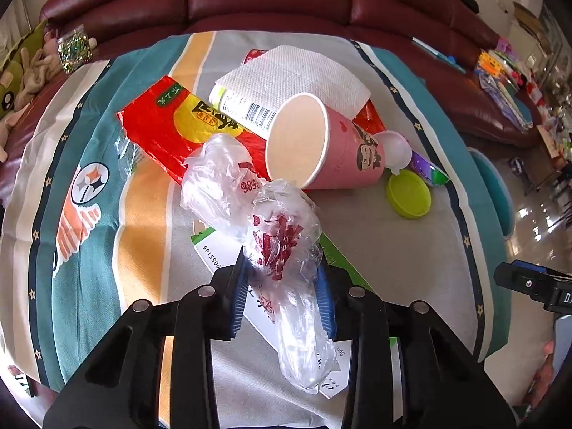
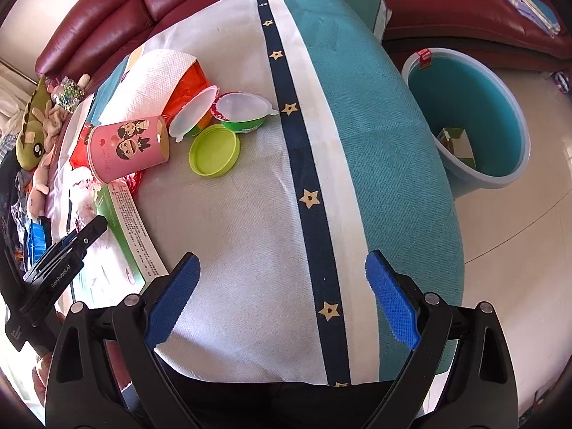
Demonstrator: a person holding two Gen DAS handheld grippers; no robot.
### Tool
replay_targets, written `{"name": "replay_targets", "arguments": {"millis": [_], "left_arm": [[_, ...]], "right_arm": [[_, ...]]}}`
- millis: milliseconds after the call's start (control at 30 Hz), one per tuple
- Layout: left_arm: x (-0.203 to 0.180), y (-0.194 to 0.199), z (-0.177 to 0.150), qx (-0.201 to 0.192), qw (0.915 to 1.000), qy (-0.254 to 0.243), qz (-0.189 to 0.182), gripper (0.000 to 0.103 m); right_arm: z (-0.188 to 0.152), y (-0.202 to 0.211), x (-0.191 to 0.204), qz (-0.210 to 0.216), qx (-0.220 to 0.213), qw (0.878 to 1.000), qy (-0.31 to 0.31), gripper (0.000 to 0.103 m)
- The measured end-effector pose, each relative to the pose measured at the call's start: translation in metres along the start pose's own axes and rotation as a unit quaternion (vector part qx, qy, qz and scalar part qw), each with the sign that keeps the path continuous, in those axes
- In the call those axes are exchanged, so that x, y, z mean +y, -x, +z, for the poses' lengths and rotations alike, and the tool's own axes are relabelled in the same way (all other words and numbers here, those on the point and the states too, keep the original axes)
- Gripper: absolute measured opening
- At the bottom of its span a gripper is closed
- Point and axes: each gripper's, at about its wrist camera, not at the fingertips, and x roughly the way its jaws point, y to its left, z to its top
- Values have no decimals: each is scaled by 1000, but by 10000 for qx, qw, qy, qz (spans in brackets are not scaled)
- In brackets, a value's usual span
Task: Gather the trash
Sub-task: 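Return both tools to the table, then grasp the plastic bag with the left tool while the right tool grasps the medicine box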
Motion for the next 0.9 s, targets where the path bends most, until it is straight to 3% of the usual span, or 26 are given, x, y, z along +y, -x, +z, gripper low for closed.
{"name": "replay_targets", "arguments": {"millis": [267,567,700,900], "left_arm": [[45,30,-2,-217,9993,200,-221,33],[101,44,-13,-361,9975,545,-278,33],[122,42,-17,-302,9966,715,-275,33],[136,36,-16,-256,9960,783,-341,33]], "right_arm": [[-6,-15,78,260,263,9943,997,90],[-15,-53,184,338,559,9695,2362,90],[-15,-70,201,166,666,9635,2586,90],[-2,-86,202,32,707,9647,2538,90]]}}
